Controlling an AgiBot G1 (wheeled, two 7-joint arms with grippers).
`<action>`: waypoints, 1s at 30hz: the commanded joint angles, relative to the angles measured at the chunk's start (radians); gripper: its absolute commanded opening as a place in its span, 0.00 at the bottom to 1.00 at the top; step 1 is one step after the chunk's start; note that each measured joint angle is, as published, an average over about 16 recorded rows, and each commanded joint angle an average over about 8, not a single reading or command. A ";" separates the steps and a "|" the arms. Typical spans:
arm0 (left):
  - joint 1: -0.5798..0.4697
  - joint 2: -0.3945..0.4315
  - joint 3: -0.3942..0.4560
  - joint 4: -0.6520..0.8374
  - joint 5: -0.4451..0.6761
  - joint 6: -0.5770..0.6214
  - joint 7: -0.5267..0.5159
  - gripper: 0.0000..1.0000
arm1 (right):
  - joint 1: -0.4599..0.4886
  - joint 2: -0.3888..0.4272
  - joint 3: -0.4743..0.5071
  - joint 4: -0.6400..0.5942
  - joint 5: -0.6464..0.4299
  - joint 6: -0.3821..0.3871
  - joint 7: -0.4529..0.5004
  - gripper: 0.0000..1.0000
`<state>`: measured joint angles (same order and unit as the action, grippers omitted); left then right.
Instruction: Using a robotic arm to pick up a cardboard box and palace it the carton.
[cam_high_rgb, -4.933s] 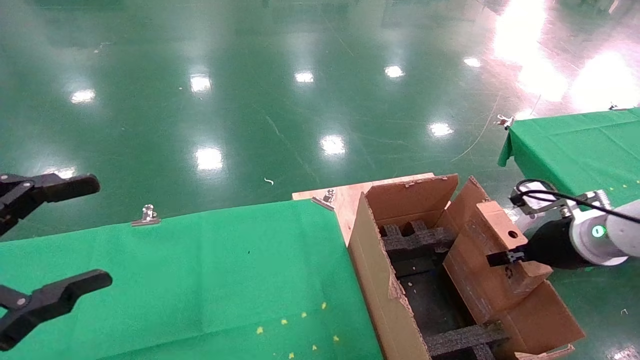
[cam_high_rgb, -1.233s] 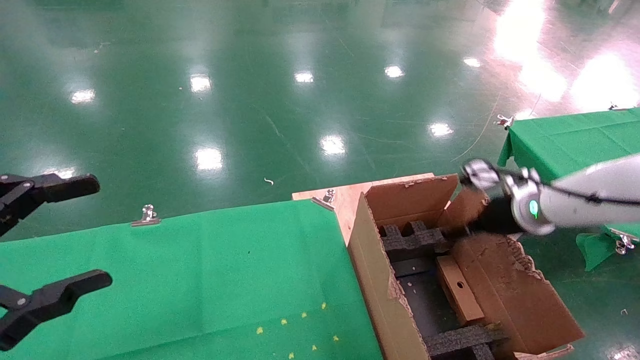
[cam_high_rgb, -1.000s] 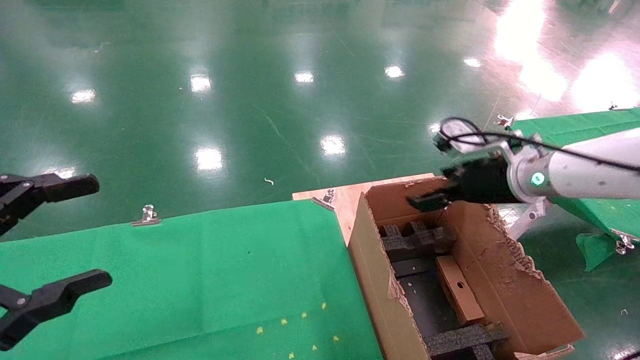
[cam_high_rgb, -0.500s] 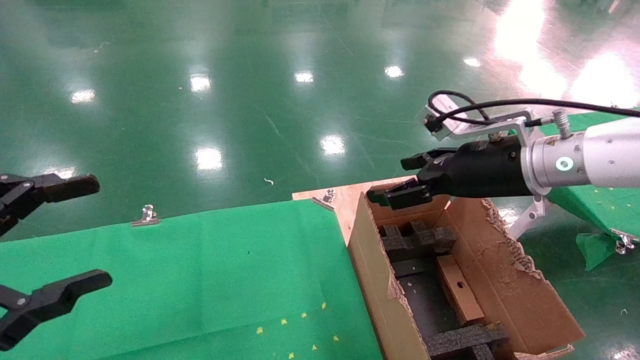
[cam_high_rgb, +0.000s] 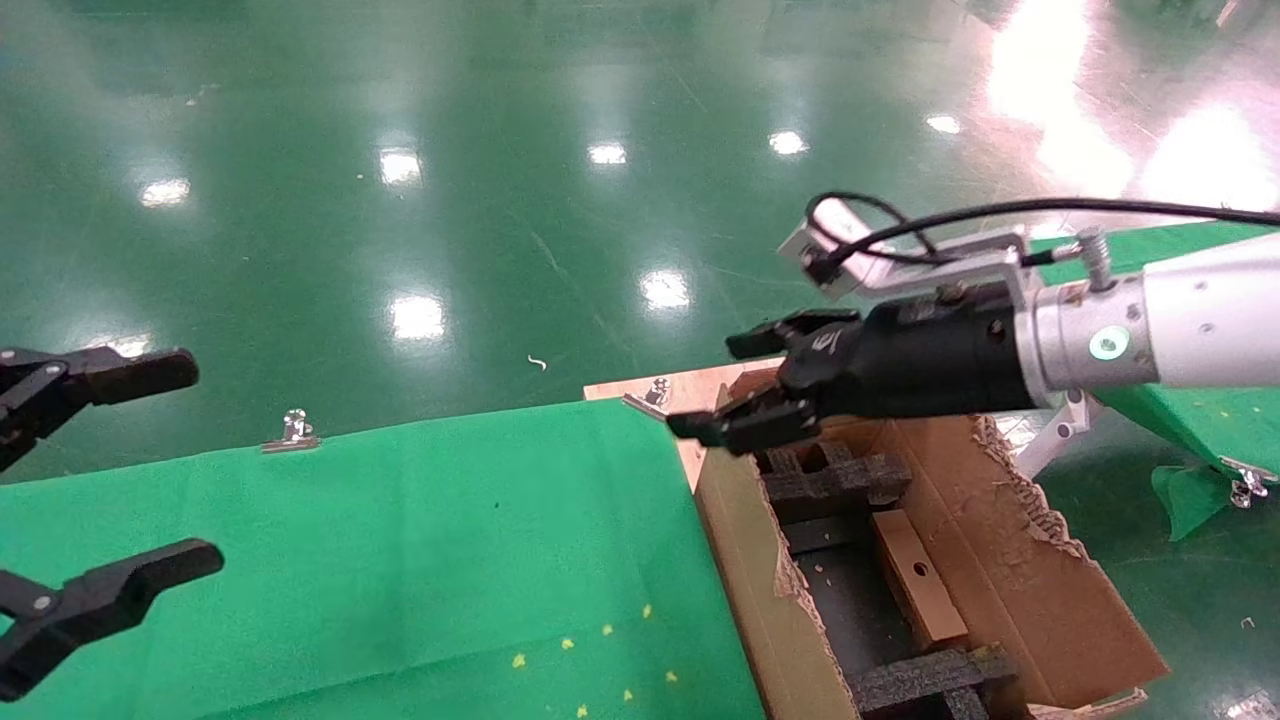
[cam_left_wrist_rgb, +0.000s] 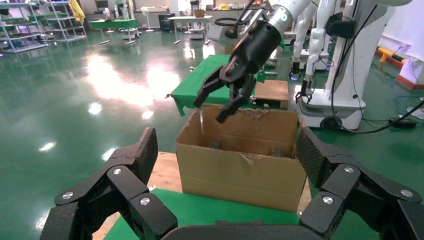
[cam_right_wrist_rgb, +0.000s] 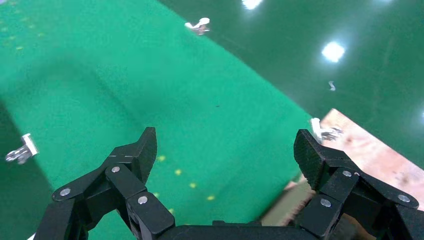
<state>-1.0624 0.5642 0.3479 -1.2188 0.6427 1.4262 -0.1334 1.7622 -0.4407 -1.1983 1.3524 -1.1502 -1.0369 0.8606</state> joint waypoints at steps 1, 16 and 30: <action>0.000 0.000 0.000 0.000 0.000 0.000 0.000 1.00 | -0.029 -0.007 0.038 -0.003 0.017 -0.019 -0.028 1.00; 0.000 0.000 0.000 0.000 0.000 0.000 0.000 1.00 | -0.241 -0.060 0.322 -0.024 0.147 -0.161 -0.236 1.00; 0.000 0.000 0.000 0.000 0.000 0.000 0.000 1.00 | -0.440 -0.109 0.587 -0.044 0.268 -0.293 -0.430 1.00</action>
<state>-1.0624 0.5642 0.3479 -1.2188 0.6427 1.4262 -0.1334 1.3225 -0.5497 -0.6108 1.3088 -0.8819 -1.3302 0.4303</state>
